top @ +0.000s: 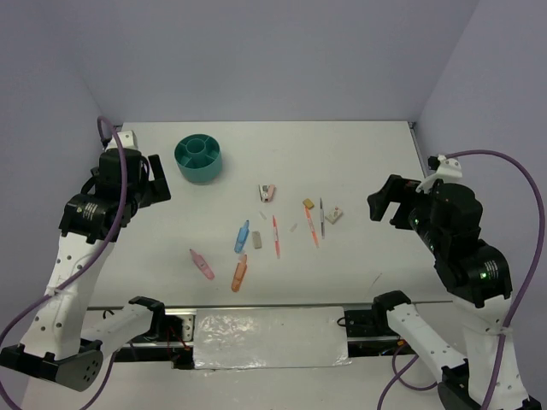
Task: Sort the stationery into containers
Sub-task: Pick up the pen from the center of the board.
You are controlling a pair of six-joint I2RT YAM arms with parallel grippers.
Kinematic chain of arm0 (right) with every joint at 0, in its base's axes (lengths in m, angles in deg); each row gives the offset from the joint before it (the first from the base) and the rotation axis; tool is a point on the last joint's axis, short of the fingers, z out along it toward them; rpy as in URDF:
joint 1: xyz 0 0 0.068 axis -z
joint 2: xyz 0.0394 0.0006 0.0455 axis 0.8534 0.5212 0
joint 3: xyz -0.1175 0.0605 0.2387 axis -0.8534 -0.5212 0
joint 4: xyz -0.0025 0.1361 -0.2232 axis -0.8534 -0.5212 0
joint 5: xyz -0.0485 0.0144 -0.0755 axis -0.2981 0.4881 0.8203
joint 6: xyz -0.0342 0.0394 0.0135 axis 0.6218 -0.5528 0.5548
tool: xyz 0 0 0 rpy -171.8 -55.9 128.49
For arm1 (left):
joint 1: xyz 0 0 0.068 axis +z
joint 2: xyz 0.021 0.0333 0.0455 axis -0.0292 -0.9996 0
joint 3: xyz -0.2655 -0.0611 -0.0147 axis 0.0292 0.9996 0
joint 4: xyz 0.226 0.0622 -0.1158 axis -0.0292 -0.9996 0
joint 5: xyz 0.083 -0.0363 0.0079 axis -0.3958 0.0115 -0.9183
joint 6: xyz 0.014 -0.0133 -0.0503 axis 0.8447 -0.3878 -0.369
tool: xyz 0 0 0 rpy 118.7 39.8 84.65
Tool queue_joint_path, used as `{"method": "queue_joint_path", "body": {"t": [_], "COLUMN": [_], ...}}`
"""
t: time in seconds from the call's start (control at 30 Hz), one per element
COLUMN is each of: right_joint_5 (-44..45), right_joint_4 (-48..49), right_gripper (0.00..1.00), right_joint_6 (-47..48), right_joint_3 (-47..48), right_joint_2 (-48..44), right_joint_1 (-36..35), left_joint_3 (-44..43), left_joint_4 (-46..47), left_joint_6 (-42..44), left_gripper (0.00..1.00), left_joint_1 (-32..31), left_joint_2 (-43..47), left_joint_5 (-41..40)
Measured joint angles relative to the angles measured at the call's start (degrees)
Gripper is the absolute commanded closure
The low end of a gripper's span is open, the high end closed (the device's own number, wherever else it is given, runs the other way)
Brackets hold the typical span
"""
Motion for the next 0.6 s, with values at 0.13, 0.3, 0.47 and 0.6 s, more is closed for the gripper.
{"method": "queue_joint_path", "body": {"t": [0.13, 0.3, 0.47, 0.6], "right_joint_5": [0.07, -2.78, -11.63, -8.66], "right_joint_4": [0.02, 2.89, 8.0, 9.01], "right_gripper": [0.0, 0.0, 0.0, 0.0], "right_joint_6": [-0.72, -2.38, -3.63, -6.25], "right_joint_3": [-0.04, -1.81, -7.34, -7.58], "right_joint_2": [0.83, -0.37, -3.61, 3.69], "right_joint_1": [0.0, 0.0, -0.11, -9.22], "left_joint_3": [0.0, 0.0, 0.0, 0.0], "left_joint_4": [0.02, 0.02, 0.04, 0.2], "left_joint_6": [0.0, 0.0, -0.11, -0.13], "left_gripper": [0.01, 0.01, 0.01, 0.01], "left_joint_1": [0.02, 0.0, 0.0, 0.0], "left_joint_2": [0.0, 0.0, -0.07, -0.35], "left_joint_5": [0.0, 0.0, 0.02, 0.48]}}
